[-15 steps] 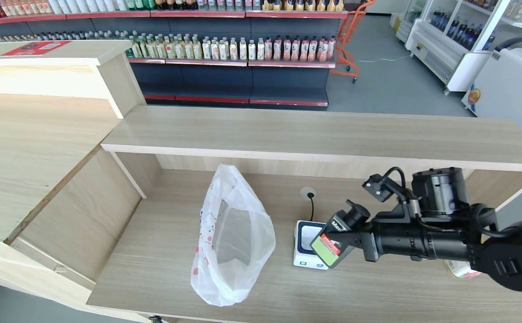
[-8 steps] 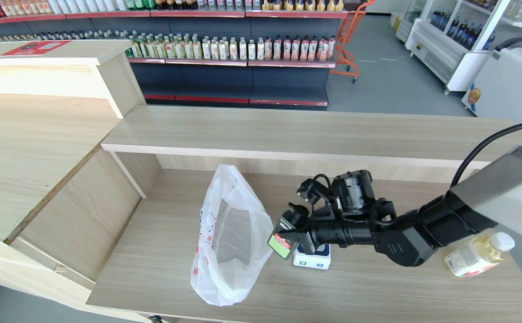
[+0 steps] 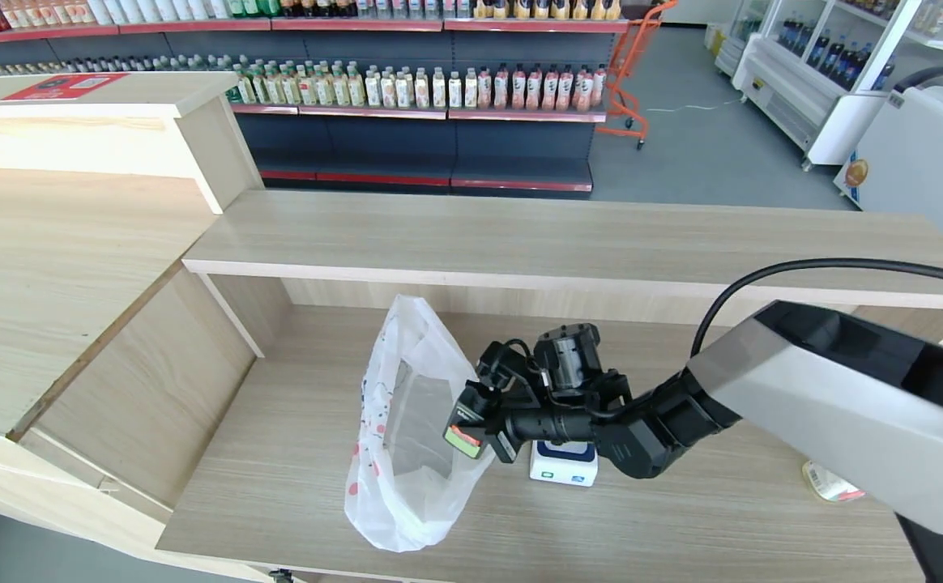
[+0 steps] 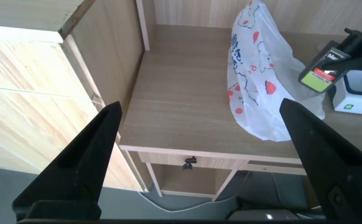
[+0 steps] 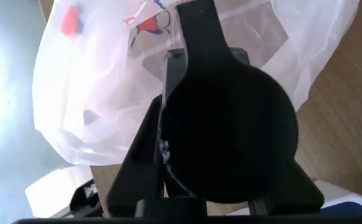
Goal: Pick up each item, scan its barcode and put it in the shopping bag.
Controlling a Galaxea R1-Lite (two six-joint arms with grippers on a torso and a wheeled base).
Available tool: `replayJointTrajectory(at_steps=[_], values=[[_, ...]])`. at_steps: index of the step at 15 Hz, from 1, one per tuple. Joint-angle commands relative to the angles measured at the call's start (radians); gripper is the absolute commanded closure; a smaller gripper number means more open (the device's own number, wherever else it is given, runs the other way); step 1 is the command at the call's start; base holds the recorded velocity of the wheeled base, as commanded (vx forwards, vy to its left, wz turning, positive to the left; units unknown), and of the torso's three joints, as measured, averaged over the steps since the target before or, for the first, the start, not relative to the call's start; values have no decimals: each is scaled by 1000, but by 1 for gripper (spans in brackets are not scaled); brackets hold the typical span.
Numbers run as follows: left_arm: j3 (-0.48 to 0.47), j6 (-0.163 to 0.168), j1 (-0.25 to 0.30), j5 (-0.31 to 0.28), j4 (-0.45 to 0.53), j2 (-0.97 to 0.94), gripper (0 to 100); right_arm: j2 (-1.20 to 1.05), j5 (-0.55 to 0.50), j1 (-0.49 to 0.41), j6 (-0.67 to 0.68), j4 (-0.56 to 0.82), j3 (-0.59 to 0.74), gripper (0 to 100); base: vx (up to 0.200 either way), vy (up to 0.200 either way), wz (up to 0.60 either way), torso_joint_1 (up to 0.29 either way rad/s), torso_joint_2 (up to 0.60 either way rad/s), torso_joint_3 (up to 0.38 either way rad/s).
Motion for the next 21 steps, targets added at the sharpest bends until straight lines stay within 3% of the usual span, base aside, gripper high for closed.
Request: replayJointTrajectory(at_steps=[1, 9, 10, 15, 21], values=[[0, 0, 0, 2, 0, 0, 0, 62, -2, 22, 1, 6, -84, 100, 0, 0, 0, 0, 0, 0], [0, 0, 0, 0, 0, 0, 0, 136, -42, 27, -143, 0, -77, 100, 0, 0, 0, 0, 0, 0], [0, 0, 0, 0, 0, 0, 0, 134, -47, 24, -154, 0, -78, 0, 0, 0, 0, 0, 0, 0], [0, 0, 0, 2, 0, 0, 0, 98, -42, 22, -78, 3, -74, 0, 0, 0, 0, 0, 0, 0], [0, 0, 0, 0, 0, 0, 0, -33, -50, 21, 405, 66, -74, 0, 0, 0, 0, 0, 0, 0]])
